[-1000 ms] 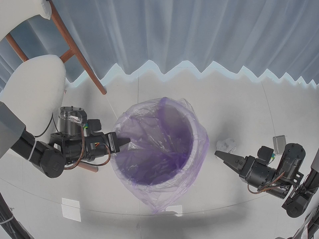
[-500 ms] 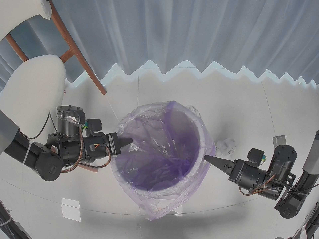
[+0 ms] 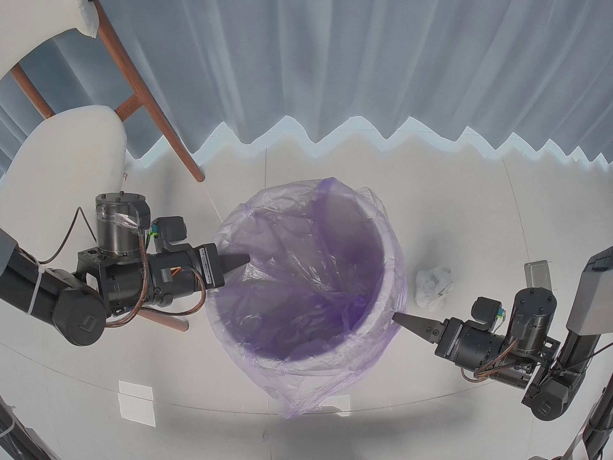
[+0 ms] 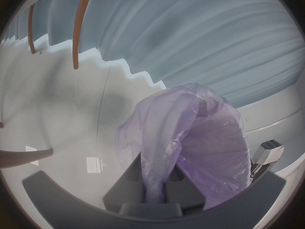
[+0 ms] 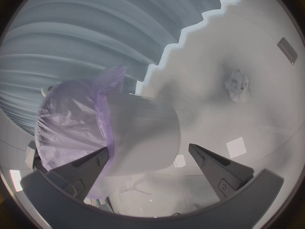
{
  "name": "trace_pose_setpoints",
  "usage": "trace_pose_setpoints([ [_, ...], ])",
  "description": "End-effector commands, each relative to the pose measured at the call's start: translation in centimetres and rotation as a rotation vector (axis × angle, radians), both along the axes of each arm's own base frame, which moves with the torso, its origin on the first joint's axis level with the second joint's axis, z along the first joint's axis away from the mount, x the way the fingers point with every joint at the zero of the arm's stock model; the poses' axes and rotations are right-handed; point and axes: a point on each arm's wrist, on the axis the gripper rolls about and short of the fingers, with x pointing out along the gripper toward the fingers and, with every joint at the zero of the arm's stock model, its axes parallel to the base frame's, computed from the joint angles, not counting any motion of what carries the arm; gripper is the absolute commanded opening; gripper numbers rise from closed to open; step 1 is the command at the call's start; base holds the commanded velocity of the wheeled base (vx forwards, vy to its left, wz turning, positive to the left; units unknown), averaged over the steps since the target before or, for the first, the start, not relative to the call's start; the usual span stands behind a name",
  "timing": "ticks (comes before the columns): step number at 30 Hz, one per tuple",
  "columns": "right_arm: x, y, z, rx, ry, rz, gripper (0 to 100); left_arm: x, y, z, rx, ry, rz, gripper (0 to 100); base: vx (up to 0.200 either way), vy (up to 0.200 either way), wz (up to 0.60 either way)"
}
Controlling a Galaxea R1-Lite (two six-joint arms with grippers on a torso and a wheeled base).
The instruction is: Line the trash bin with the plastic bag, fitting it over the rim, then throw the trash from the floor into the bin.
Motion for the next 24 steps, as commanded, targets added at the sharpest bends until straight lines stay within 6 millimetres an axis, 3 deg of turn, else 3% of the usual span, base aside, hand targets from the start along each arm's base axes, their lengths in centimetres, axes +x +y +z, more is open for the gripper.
trace_pose_setpoints([
  [1, 0.1, -0.2, -1.6, -0.052, 0.038, -0.007, 100, -0.6, 0.3, 1.4, -0.018, -0.038, 0.003, 0, 0.000, 0.000, 0.00],
  [10, 0.9, -0.8, -3.3, -0.116, 0.067, -0.094, 100, -2.4, 1.0, 3.6, -0.069, -0.029, 0.011, 0, 0.000, 0.000, 0.00],
  [17, 1.6, -2.6, -2.6, -0.096, 0.055, -0.189, 100, -2.5, 1.4, 3.5, -0.065, -0.008, 0.026, 0, 0.000, 0.000, 0.00],
  [21, -0.8, -2.6, -0.9, -0.065, 0.048, -0.155, 100, -2.1, 1.3, 3.2, -0.057, -0.002, 0.036, 0, 0.000, 0.000, 0.00],
  [24, -3.0, -1.0, 0.2, -0.040, 0.034, -0.053, 100, -1.5, 0.8, 2.7, -0.046, 0.010, 0.048, 0, 0.000, 0.000, 0.00],
])
